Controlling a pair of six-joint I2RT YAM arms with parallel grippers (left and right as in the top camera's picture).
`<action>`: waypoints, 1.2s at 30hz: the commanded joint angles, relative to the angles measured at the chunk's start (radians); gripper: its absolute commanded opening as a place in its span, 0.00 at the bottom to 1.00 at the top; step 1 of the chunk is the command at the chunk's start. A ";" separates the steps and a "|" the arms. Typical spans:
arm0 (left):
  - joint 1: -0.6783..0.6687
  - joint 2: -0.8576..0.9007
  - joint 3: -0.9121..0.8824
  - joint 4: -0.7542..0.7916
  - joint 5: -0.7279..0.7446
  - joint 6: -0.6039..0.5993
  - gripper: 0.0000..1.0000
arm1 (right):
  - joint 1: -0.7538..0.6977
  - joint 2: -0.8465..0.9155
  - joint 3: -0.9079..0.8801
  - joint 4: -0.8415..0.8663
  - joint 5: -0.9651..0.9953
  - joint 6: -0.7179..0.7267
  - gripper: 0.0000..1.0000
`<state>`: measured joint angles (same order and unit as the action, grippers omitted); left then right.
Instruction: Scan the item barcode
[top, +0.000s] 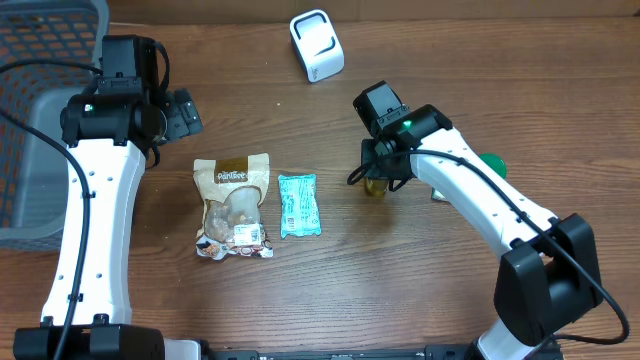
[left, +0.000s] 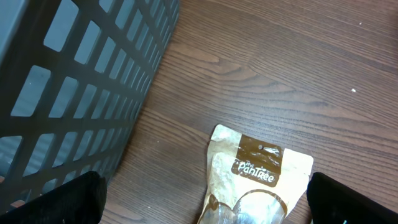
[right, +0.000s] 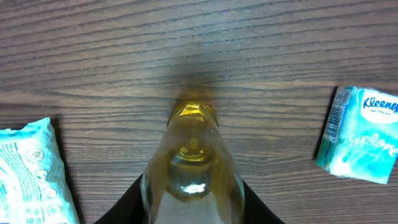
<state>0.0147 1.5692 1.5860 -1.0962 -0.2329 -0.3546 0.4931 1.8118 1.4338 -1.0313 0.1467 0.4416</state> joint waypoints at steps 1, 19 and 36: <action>-0.002 -0.003 0.005 0.000 -0.010 0.026 0.99 | 0.005 0.006 -0.034 0.008 0.014 0.007 0.37; -0.002 -0.003 0.005 0.000 -0.010 0.026 1.00 | 0.004 0.006 -0.034 0.010 0.013 0.007 0.54; -0.002 -0.003 0.005 0.000 -0.010 0.026 1.00 | 0.005 0.006 -0.034 0.017 0.010 0.008 0.45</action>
<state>0.0147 1.5692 1.5860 -1.0962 -0.2329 -0.3546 0.4934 1.8111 1.4151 -1.0157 0.1562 0.4458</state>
